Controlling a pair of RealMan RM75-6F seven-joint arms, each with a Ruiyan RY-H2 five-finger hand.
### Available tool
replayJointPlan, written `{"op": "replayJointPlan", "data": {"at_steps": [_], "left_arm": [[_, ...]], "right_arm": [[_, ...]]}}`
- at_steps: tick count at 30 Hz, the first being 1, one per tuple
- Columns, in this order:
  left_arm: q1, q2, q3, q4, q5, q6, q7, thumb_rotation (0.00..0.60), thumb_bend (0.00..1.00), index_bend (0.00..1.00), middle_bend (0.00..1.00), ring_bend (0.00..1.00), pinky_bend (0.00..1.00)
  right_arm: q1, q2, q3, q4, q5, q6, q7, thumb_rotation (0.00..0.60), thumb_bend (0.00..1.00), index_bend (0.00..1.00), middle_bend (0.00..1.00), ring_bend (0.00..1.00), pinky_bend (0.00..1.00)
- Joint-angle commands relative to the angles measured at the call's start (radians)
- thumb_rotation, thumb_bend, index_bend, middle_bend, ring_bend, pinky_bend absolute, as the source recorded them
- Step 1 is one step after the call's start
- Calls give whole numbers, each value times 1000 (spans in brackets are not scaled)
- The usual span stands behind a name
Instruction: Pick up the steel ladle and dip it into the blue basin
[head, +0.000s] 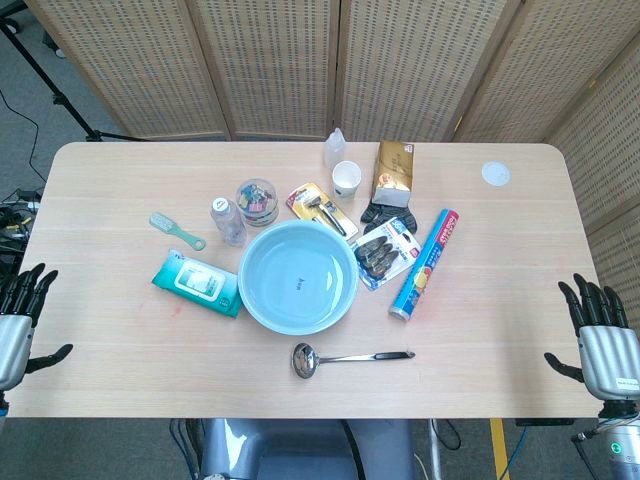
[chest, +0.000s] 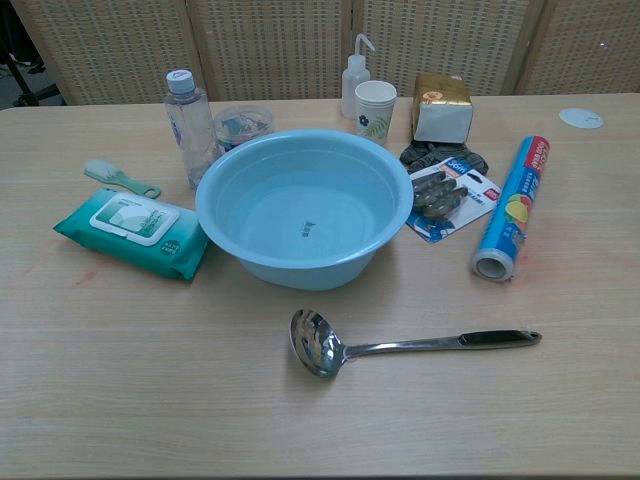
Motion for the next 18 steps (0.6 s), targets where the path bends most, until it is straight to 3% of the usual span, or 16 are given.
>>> {"op": "replayJointPlan", "data": {"at_steps": [1,13,15,16,18], "left_arm": [[-6,61,-16,-97,-13,1,8,600,0,0,0,0,0],[-7,127,-56,-132,-67,4,-75,600,0,0,0,0,0],[-7,129,-58,-128,-67,6,-87,600,0,0,0,0,0],[-7,129,-57,-126,-66,5,-89,600,0,0,0,0,0],[-9,128,-55,-123,-63,2,-88,600,0,0,0,0,0]], "right_arm": [[-1,1,1,-2,-1,3,-1,600,0,0,0,0,0],[3,-8,-9,-4,-20,0,-16,600,0,0,5,0,0],[7,-17,-14,-4,-34,-4,-12,600,0,0,115,75,23],[11,-26,-19,-2,-49,-5,-6,600,0,0,251,206,130],[21,-47,-27,11,-86,-2,12,600,0,0,488,462,449]]}}
